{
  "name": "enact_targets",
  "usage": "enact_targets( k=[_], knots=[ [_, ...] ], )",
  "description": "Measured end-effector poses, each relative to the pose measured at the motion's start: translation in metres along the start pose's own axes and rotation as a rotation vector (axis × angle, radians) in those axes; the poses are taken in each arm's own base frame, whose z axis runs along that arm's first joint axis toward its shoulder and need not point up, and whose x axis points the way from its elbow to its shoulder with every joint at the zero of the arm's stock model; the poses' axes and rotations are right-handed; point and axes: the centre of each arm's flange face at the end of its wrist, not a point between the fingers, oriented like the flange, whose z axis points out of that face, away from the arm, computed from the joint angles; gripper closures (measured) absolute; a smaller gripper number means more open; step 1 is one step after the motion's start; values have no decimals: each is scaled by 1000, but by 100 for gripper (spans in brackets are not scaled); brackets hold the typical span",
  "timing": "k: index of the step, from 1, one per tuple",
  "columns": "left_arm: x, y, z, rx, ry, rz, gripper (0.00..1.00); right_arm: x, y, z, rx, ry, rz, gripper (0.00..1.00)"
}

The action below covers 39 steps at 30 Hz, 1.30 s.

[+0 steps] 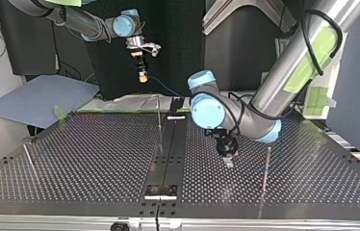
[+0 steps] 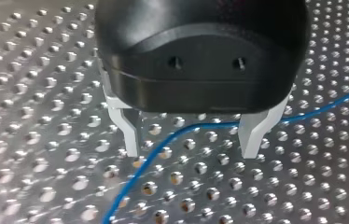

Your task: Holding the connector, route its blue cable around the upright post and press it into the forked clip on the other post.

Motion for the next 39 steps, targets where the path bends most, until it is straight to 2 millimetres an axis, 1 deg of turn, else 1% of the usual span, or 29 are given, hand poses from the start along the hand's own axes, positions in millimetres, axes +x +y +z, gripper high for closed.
enact_targets(
  k=[6, 10, 13, 20, 23, 30, 39],
  knots=[
    [13, -10, 6, 8, 14, 19, 0, 0, -1, 0, 1, -2, -1, 100],
    [25, -14, 14, 2, 31, 37, 0, 0, -2, -1, 3, -4, -2, 100],
    [37, -21, 21, 0, 47, 59, 0, 0, -2, -1, 4, -4, -2, 100],
    [73, -42, 36, -2, 89, 109, 0, 0, -3, -1, 5, -5, -2, 100],
    [82, -44, 40, -18, 104, 126, 0, 0, -3, -1, 5, -6, -3, 100],
    [92, -42, 40, -48, 132, 158, 0, -1, -3, -2, 7, -8, -8, 100],
    [114, -46, 31, -32, 155, 184, 0, 0, -3, -1, 6, -7, -10, 100]
  ],
)
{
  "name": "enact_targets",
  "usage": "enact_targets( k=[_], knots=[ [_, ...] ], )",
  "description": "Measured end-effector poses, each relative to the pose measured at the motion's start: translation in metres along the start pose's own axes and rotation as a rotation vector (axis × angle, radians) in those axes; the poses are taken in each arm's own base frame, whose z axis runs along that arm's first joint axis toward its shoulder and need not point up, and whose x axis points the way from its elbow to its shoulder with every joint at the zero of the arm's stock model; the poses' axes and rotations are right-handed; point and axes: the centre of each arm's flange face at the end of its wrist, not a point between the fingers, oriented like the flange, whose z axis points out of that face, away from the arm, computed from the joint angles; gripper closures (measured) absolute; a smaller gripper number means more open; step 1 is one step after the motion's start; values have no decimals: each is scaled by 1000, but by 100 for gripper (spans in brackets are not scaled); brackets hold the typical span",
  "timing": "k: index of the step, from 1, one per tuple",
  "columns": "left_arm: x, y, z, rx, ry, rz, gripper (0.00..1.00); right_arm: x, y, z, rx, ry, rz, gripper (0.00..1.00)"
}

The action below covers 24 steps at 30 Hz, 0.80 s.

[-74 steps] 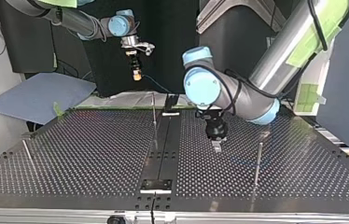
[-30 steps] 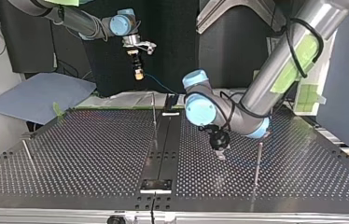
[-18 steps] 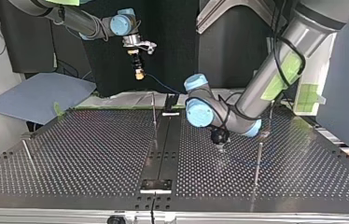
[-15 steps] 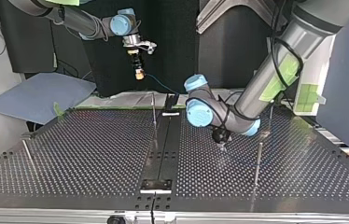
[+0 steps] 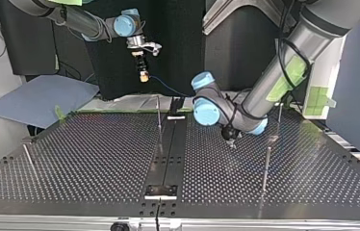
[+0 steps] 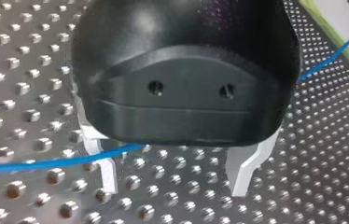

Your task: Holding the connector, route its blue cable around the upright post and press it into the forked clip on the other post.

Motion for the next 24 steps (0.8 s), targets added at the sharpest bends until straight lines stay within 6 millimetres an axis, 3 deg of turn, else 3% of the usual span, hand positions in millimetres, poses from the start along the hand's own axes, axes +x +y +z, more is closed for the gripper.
enact_targets(
  k=[17, 24],
  knots=[
    [35, -13, -9, 27, 13, 17, 0, 0, 0, 0, 0, -5, -1, 100],
    [58, -35, -9, 50, 35, 47, 0, 2, 0, 0, 0, -4, -1, 100]
  ],
)
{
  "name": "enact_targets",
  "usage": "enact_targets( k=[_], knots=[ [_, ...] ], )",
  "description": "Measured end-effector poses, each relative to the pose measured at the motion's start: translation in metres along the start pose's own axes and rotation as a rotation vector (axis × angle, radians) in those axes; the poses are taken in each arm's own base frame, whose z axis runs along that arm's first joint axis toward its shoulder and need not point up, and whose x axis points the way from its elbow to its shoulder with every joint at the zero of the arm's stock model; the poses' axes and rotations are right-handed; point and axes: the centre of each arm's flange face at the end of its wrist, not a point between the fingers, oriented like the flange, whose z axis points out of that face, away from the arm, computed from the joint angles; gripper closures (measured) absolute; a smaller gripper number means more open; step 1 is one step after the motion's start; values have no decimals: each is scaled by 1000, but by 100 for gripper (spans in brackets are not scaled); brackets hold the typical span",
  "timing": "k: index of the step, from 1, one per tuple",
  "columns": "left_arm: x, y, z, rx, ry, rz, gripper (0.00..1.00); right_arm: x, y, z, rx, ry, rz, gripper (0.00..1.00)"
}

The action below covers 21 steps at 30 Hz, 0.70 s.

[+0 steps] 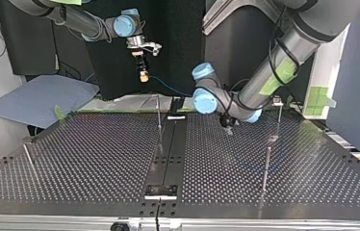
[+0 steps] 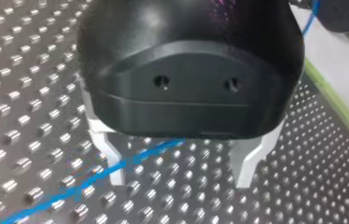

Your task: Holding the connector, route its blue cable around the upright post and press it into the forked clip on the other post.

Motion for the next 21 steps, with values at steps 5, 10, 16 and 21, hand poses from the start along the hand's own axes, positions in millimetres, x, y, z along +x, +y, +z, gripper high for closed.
enact_targets(
  k=[5, 10, 16, 21],
  knots=[
    [26, -25, 2, 32, 26, 26, 0, 4, 0, 1, 0, 2, 0, 100],
    [45, -39, 0, 58, 41, 50, 0, 5, 0, 1, -1, 1, 0, 100],
    [57, -51, -10, 109, 25, 40, 0, 6, 0, 1, -1, 1, 0, 100],
    [63, -63, -19, 161, 7, 42, 0, 6, 0, 1, -1, 2, 0, 100]
  ],
)
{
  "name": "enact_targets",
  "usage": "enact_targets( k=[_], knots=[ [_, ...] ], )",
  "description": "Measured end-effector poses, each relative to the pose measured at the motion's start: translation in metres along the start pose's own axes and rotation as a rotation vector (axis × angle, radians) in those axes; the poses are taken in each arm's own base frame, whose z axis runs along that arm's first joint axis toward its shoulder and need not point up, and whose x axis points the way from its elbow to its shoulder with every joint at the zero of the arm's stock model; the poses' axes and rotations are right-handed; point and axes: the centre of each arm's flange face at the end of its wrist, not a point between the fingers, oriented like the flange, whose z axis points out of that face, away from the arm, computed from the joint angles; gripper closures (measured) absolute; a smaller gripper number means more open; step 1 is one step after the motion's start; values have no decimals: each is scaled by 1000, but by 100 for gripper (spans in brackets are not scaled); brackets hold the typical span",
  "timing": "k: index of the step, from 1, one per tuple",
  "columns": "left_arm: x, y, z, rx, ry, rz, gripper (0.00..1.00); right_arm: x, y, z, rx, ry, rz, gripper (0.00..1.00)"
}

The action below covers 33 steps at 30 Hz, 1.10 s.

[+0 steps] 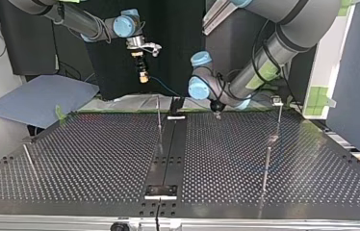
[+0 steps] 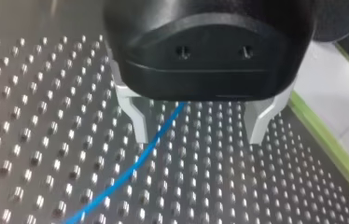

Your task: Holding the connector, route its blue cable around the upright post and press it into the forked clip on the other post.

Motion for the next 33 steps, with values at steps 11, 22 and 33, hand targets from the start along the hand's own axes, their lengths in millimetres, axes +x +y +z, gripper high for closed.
enact_targets(
  k=[11, 22, 33],
  knots=[
    [20, -39, -5, 94, -19, -32, 0, 1, -1, 0, 1, 1, -4, 100],
    [21, -59, -13, 197, -63, -80, 0, 2, -2, 0, 2, 5, -12, 100],
    [30, -91, -19, 304, -118, -174, 0, 3, -2, 1, 4, 0, -13, 100]
  ],
)
